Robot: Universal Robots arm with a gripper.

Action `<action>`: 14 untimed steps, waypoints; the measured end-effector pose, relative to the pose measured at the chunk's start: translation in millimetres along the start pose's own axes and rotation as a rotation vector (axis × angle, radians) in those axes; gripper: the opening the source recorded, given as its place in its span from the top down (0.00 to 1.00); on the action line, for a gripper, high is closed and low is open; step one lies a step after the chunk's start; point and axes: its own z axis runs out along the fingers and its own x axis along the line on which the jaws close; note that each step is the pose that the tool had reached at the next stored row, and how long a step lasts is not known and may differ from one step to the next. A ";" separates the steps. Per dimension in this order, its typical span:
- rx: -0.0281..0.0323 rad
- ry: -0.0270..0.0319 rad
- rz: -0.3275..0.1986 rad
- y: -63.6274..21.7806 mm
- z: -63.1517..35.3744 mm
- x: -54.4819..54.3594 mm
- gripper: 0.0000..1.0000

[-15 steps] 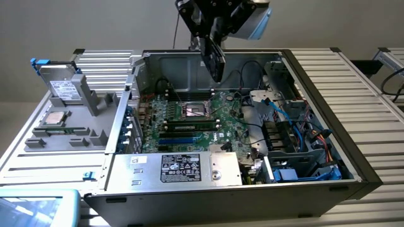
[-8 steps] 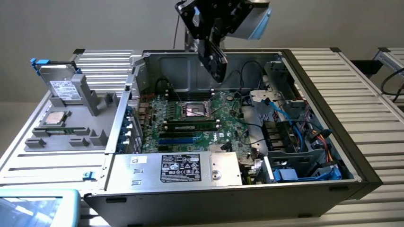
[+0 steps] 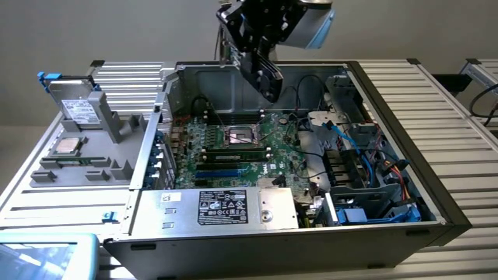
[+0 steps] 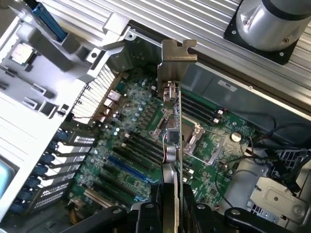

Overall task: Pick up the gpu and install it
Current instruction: 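Insert the gpu into the slot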

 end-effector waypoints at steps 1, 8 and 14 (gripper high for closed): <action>-0.0004 0.0024 -0.018 -0.1 0.5 0.0 0.72; -0.0021 0.0201 -0.144 -0.6 3.6 -0.1 0.72; -0.0037 0.0349 -0.252 -0.9 5.4 -0.2 0.72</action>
